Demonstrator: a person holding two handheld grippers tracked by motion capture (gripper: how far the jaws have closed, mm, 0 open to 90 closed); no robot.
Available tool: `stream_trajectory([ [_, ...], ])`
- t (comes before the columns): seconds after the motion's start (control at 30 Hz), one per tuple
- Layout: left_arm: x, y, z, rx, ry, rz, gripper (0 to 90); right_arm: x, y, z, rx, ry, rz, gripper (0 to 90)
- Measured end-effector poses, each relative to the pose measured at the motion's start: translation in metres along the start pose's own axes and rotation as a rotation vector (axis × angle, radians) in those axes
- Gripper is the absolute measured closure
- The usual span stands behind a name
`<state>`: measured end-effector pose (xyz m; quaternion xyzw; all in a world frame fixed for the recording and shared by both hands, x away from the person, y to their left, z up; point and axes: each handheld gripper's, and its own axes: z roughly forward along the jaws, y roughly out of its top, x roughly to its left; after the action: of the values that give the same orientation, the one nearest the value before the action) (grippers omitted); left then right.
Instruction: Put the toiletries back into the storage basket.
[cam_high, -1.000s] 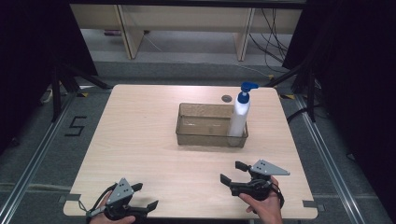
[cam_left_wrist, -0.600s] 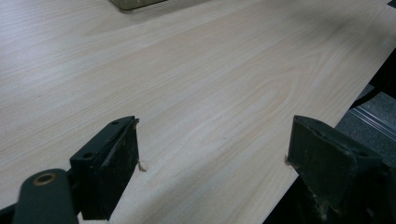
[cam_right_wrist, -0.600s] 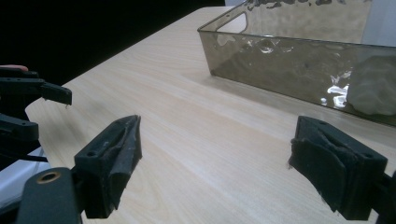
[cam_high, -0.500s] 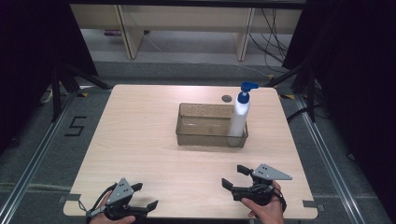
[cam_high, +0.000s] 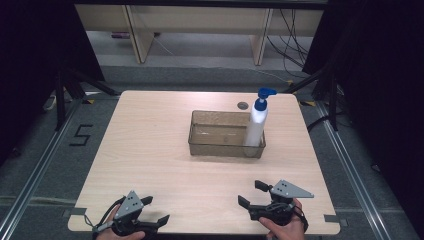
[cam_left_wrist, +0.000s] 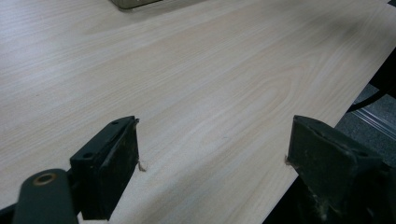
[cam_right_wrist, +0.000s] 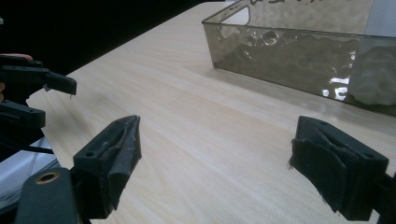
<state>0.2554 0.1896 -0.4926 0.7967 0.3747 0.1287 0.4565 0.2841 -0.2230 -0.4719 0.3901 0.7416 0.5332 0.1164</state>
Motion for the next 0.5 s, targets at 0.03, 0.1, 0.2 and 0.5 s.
stream_trajectory([
  [0.03, -0.0001, 0.0, 0.0001, 0.0, 0.0, 0.0, 15.9, 0.0, -0.0002, -0.0003, -0.015, -0.001, -0.012, 16.2],
  [0.1, -0.0001, 0.0, 0.0, 0.0, 0.0, 0.0, 15.9, 0.0003, -0.0005, -0.0016, -0.008, -0.003, -0.012, 16.2],
  [0.2, 0.0002, -0.0005, 0.0011, -0.007, -0.005, -0.007, 15.9, 0.002, -0.002, -0.0018, -0.01, 0.005, 0.0, 16.1],
  [0.5, 0.0006, -0.0001, 0.0, -0.003, -0.007, -0.005, 15.8, 0.0039, -0.0071, -0.0024, 0.003, -0.01, 0.002, 16.2],
])
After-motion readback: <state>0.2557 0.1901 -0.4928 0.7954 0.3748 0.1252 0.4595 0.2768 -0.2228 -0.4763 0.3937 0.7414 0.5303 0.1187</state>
